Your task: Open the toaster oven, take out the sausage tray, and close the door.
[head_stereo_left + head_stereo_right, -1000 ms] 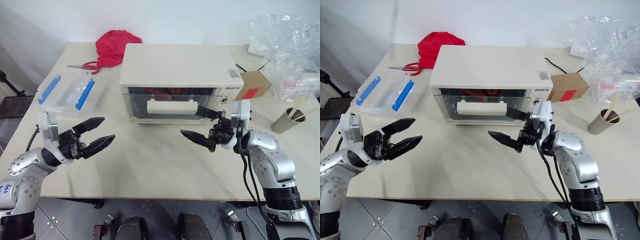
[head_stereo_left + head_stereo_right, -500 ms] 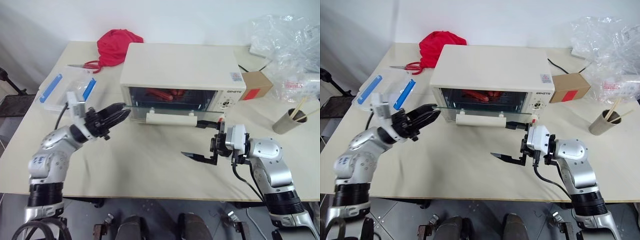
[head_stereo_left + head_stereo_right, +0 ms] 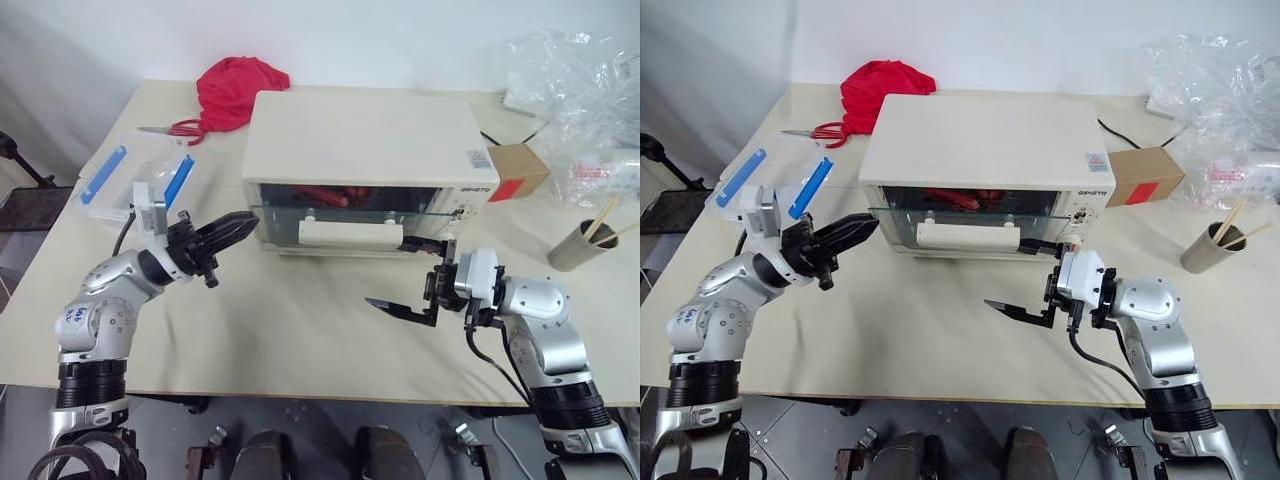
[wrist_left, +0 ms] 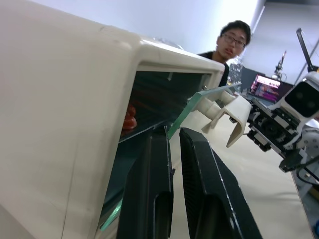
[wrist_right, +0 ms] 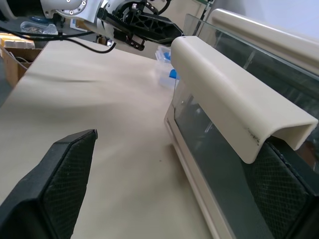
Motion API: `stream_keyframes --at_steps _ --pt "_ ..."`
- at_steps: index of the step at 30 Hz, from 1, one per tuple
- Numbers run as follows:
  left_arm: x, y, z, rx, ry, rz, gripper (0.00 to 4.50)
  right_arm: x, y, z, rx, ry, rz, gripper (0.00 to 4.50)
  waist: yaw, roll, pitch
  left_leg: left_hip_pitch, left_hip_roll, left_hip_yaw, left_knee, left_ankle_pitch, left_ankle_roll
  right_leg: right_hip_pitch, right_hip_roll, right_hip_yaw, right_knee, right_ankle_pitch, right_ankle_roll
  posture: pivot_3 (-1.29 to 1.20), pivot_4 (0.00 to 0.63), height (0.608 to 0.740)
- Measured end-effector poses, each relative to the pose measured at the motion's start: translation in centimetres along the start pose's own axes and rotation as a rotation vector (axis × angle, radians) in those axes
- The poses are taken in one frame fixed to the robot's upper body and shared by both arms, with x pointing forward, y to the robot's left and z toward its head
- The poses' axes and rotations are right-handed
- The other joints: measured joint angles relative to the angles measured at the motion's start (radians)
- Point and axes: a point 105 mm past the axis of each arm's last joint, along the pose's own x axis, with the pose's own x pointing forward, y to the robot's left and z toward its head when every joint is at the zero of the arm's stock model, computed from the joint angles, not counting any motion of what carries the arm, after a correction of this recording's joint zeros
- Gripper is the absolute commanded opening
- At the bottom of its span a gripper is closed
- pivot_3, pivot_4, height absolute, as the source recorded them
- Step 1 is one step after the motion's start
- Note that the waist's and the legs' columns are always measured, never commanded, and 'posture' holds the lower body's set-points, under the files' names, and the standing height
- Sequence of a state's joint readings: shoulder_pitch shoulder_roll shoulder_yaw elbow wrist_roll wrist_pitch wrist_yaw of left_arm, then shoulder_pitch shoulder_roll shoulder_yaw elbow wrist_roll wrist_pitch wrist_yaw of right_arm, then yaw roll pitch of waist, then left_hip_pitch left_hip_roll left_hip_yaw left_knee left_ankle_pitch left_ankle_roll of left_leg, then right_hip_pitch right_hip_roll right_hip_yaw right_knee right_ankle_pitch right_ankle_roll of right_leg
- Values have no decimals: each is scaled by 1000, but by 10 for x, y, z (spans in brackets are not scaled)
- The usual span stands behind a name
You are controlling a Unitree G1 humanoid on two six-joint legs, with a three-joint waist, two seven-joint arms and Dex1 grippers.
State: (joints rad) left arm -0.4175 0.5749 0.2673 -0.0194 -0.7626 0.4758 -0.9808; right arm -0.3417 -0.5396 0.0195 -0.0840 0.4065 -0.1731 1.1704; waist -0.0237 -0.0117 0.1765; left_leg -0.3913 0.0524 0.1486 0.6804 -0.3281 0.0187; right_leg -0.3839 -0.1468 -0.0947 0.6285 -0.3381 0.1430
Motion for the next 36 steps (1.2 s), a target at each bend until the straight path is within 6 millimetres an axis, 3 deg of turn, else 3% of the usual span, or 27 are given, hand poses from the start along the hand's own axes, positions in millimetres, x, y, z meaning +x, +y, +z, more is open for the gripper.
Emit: stream_keyframes --at_steps 6,10,14,19,24,36 --pt "-30 15 2 -14 51 115 1892 1 1 -1 3 2 2 4500 -8 0 0 1 2 1 1 0 0 0 0 -2 1 0 0 0 150 740" --pt "-35 14 13 -10 2 117 3070 1 1 -1 3 1 3 4500 1 -1 0 1 1 -1 2 0 0 2 -1 -3 0 0 0 0 150 740" --pt "-29 10 21 -32 -52 75 2910 1 1 -1 4 3 5 4500 2 -1 0 1 0 -2 2 0 0 4 -2 -4 0 0 0 0 150 740" --pt "-13 10 28 -35 -90 50 1537 1 5 -1 7 7 20 4500 -1 -1 0 1 0 -2 3 0 0 4 -2 -4 0 0 0 0 150 740" --pt "-2 5 18 -74 -69 -1 27 -1 5 -1 4 18 23 4500 -2 -1 0 1 0 -3 2 0 0 4 -2 -6 0 0 0 0 150 740" --pt "37 3 -13 -85 21 -37 27 -10 15 -8 -11 80 46 4500 21 -1 0 1 -1 -3 4 0 0 6 -2 -7 -1 0 0 0 150 740"
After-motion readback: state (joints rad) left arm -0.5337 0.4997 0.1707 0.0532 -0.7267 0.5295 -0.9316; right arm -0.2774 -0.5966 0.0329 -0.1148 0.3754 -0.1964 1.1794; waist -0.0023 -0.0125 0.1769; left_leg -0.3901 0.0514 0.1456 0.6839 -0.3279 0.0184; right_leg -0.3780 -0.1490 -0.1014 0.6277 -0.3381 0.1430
